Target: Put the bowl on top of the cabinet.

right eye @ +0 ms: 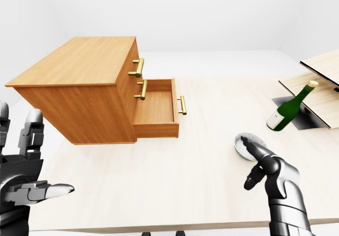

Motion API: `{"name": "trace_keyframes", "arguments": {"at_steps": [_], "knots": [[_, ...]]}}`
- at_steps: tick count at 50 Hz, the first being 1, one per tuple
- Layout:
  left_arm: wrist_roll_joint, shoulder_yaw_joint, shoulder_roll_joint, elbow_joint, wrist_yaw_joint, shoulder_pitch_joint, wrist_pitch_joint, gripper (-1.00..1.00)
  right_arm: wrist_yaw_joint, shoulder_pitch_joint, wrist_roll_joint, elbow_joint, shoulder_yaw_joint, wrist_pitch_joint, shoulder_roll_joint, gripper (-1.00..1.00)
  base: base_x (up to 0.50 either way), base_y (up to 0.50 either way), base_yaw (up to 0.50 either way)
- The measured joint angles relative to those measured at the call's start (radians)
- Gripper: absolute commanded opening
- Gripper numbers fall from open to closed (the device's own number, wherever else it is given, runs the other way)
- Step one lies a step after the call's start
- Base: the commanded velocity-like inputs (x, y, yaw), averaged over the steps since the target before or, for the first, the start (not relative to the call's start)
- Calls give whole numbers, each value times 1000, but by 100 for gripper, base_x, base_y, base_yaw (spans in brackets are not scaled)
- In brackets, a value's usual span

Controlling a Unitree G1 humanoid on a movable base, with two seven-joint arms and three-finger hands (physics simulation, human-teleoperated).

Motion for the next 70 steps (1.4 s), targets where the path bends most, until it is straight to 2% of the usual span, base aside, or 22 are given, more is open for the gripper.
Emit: {"name": "trace_keyframes", "arguments": {"at_steps": [10, 22, 23, 24, 36, 54, 58, 62, 70], "knots": [[2, 3, -2, -3, 0, -2, 0, 100, 20, 27, -9, -10, 1, 0, 10, 100, 0, 0, 0], [3, 3, 0, 4, 2, -5, 0, 100, -25, 6, 33, 64, 9, 0, 1, 100, 0, 0, 0], [3, 3, 0, 4, 2, -5, 0, 100, -29, 4, 39, 69, 10, 0, -1, 48, 0, 0, 0], [3, 3, 0, 3, 2, -5, 0, 100, -40, 1, 42, 73, 9, 0, -3, -100, 0, 0, 0], [6, 1, -2, -3, 2, -1, 0, 100, -105, -50, 57, 122, 13, 0, -22, -100, 0, 0, 0], [8, 0, -5, -10, -1, 2, 0, 100, -94, -42, 71, 107, 22, 0, -33, -100, 0, 0, 0], [11, -4, -6, -8, -2, 3, 0, 100, -53, -25, 37, 50, 21, 0, -28, -100, 0, 0, 0], [13, -7, -7, -7, -3, 5, 0, 100, 41, -19, -11, -37, 26, 0, -31, -100, 0, 0, 0], [13, -8, -7, -8, -5, 7, 0, 100, 49, -56, -163, -229, 41, 0, -32, -100, 0, 0, 0]]}}
